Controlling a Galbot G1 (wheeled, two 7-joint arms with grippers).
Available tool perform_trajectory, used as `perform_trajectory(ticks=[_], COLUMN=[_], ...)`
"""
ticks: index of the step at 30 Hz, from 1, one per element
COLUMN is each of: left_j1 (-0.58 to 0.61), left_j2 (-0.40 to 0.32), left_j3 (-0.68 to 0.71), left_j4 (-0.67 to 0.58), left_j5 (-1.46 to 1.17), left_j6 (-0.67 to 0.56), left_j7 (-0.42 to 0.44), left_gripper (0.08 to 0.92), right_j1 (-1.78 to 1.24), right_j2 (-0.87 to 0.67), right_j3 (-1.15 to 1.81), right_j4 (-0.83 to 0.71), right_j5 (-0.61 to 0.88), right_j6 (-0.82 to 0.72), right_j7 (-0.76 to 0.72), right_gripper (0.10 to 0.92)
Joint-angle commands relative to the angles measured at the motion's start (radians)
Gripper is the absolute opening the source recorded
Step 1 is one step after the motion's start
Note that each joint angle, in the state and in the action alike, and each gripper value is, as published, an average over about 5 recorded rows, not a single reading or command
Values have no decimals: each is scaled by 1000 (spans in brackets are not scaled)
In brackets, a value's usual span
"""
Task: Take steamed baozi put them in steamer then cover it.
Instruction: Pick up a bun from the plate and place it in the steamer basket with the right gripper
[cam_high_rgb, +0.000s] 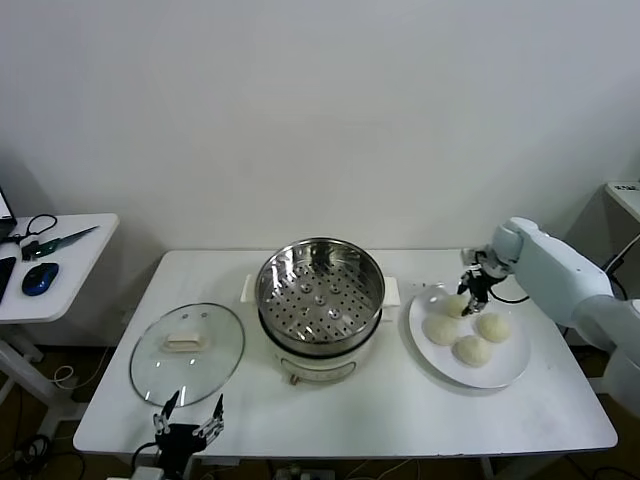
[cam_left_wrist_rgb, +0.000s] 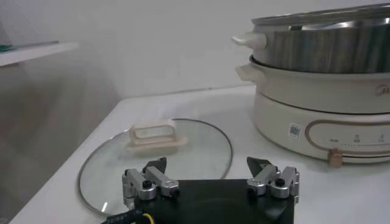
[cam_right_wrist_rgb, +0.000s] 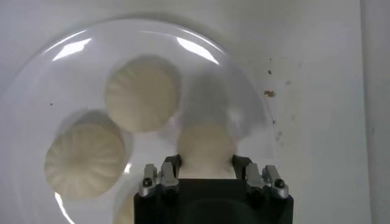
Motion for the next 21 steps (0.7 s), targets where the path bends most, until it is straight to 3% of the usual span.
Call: perform_trajectory(ticks=[1, 7, 13, 17, 21], left_j1=[2, 3, 7, 10, 15], left_j2=[0, 2, 6, 7, 7], left_j3=[3, 12, 13, 13, 11], left_j4=[-2, -8, -11, -20, -29], left_j5=[5, 17, 24, 24, 25], left_j6=[-3, -4, -7, -6, -7], left_j7=[-1, -1, -1, -1, -1], left_gripper=[823, 823, 823, 823, 823], right_j1=[147, 571, 838, 858, 750], right_j2=[-65, -81, -8, 50, 123], right_j3=[-134, -484, -631, -627, -583], right_j4=[155, 398, 673, 840, 864], right_j5=[93, 266, 394, 318, 161], right_j6=[19, 179, 349, 431, 505], right_j7=[-10, -12, 4, 54, 127], right_gripper=[594, 598, 602, 602, 602])
